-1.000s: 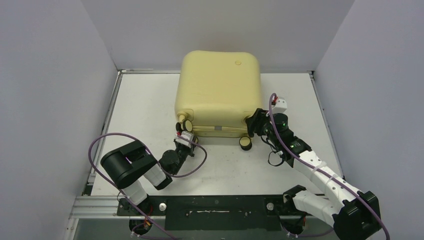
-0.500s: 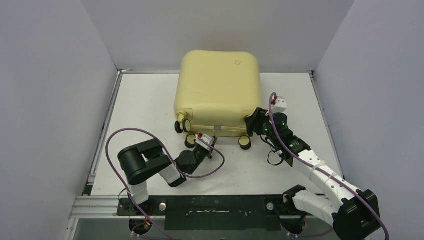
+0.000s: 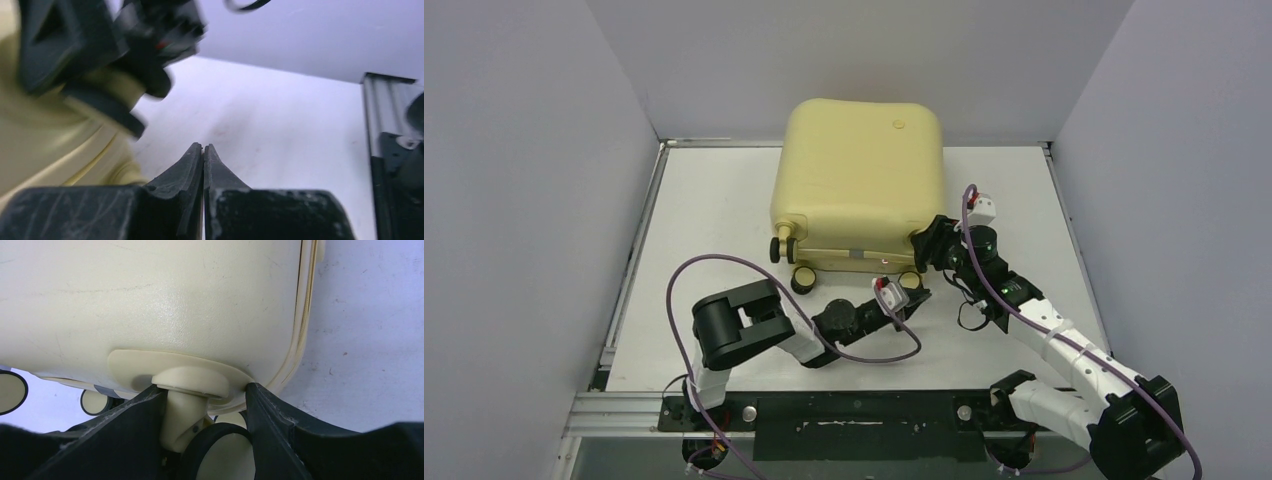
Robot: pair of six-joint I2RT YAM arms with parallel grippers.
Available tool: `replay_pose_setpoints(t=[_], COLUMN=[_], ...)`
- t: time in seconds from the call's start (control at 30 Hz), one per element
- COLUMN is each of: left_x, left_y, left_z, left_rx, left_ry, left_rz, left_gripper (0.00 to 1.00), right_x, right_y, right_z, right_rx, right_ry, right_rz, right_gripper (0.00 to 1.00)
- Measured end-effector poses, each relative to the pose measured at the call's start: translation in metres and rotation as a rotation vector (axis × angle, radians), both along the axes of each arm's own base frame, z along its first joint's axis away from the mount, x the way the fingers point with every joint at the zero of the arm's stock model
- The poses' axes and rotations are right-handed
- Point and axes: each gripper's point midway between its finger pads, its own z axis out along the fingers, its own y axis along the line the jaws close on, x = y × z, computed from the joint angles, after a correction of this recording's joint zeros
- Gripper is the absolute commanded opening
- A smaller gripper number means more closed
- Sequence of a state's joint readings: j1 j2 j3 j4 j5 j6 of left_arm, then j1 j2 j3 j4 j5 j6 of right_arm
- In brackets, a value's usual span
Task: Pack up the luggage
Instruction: Zip the luggage at the center of the board.
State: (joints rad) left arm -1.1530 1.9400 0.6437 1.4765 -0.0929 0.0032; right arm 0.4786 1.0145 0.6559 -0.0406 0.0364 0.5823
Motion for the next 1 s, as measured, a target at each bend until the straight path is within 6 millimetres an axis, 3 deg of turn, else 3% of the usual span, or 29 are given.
replay_pose_setpoints(t=[0.13, 0.33, 0.37, 0.5, 0.6, 0.67, 0.73, 0.9, 1.0], left_x=[-0.019, -0.025, -0.026, -0.033, -0.037, -0.037, -0.035, -0.027, -0.019], left_y=[-0.031, -0.043, -0.041, -0.011, 0.019, 0.038, 0.052, 0.089, 0.116], left_z=[0.018, 0.006, 0.004, -0.018, -0.020, -0.005, 0.022, 0.091, 0.111], left_rx=[-0.034, 0.003, 0.008, 0.071, 0.104, 0.095, 0.053, -0.080, -0.144], left_ry=[-0.041, -0.034, -0.031, 0.006, 0.031, 0.025, 0.007, -0.009, 0.034], left_rz=[-0.135, -0.195, -0.195, -0.165, -0.118, -0.081, -0.040, 0.088, 0.187], left_gripper=[0.00, 0.00, 0.03, 0.44, 0.57, 0.62, 0.65, 0.73, 0.79], right_x=[0.000, -0.001, -0.002, -0.006, -0.011, -0.017, -0.019, -0.014, -0.005], right_y=[0.001, 0.000, 0.000, -0.003, -0.006, -0.011, -0.017, -0.031, -0.045], right_z=[0.000, 0.000, 0.000, 0.001, 0.006, 0.013, 0.027, 0.071, 0.082], right_rx=[0.007, 0.006, 0.006, -0.004, -0.024, -0.044, -0.061, -0.070, -0.080], right_ry=[0.003, 0.005, 0.005, 0.013, 0.025, 0.027, 0.014, -0.055, -0.070], right_rz=[-0.002, -0.002, -0.002, 0.000, 0.001, 0.000, -0.008, -0.045, -0.086], right_gripper=[0.00, 0.00, 0.05, 0.58, 0.80, 0.88, 0.97, 0.99, 0.99])
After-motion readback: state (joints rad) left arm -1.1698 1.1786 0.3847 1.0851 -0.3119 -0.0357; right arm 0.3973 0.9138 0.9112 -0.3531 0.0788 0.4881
